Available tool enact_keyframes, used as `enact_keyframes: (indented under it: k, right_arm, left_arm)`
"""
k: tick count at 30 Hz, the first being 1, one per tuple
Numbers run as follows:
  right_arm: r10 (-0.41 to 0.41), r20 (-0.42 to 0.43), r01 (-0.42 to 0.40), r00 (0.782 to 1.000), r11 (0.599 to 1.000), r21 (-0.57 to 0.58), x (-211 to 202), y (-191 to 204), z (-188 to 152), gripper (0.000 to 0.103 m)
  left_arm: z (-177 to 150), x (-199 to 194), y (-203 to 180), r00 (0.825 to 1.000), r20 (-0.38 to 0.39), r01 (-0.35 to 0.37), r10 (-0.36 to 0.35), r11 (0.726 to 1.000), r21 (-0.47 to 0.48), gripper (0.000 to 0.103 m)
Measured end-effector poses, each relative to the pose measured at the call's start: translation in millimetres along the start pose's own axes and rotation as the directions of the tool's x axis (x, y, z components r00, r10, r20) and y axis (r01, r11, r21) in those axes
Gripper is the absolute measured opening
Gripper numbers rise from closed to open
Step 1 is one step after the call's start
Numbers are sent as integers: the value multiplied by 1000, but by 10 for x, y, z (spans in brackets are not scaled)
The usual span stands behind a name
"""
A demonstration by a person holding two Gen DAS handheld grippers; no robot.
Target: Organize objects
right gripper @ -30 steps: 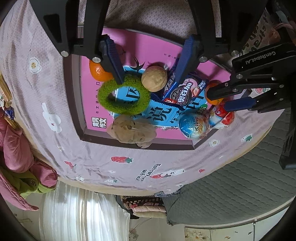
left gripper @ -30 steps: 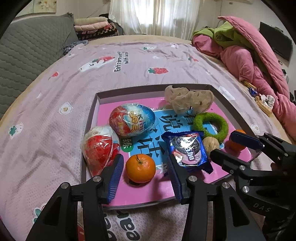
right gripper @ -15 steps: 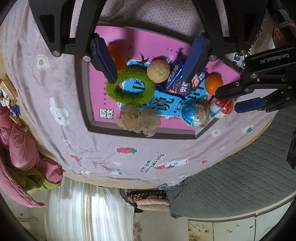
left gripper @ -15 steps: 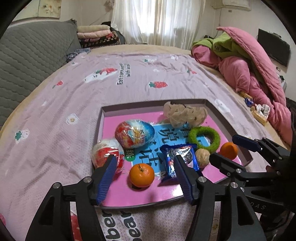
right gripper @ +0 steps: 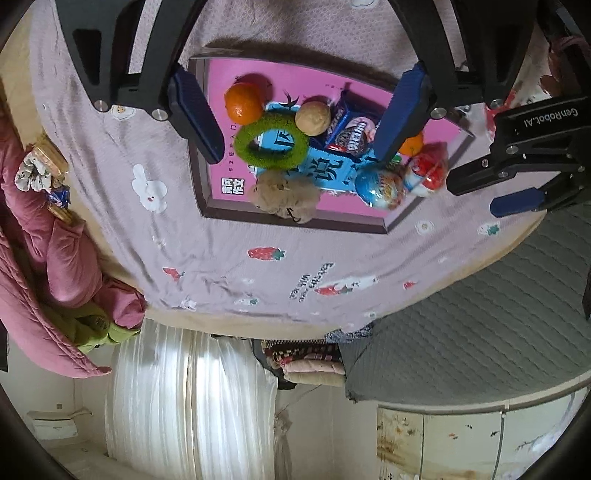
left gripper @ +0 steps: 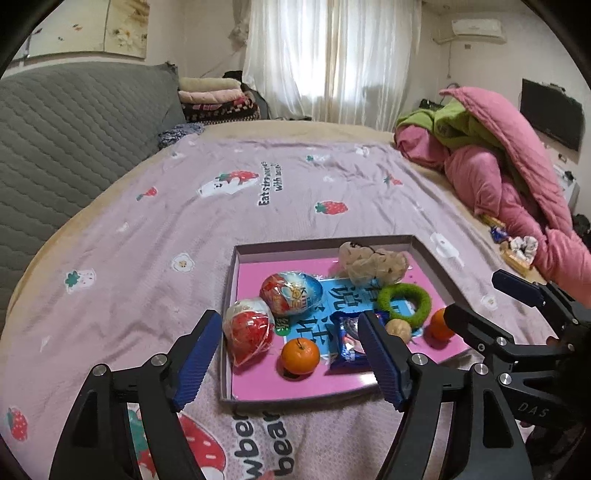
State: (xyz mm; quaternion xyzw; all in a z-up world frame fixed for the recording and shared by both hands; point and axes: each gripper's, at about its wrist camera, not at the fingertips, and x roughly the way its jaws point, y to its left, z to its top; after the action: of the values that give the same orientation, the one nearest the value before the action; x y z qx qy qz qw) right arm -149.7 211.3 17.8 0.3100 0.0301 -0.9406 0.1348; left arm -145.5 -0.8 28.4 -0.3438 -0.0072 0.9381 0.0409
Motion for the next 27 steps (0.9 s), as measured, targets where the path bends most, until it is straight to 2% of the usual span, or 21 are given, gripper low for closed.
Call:
enact_keyframes:
  k: [5, 11, 18, 27]
  right_arm:
    - [-32, 33, 32, 999, 999, -16, -220, 52, 16, 89]
    - [-25, 74, 26, 997, 1000, -9, -511, 79, 43, 89]
    - [-31, 84, 33, 996, 999, -26, -746, 149, -5, 90]
    - [-35, 79, 37, 996, 999, -28, -884, 166, -170, 90]
  left_arm:
    - [-36, -221, 33, 999, 32, -5, 6, 1000, -28, 77]
    - [-78, -439, 42, 999, 47, -21, 24, 998, -52, 78]
    - [-190, -647, -33, 997, 50, -48, 50, 998, -47, 78]
    - [-355, -730, -79, 998, 36, -45, 47, 998, -53, 78]
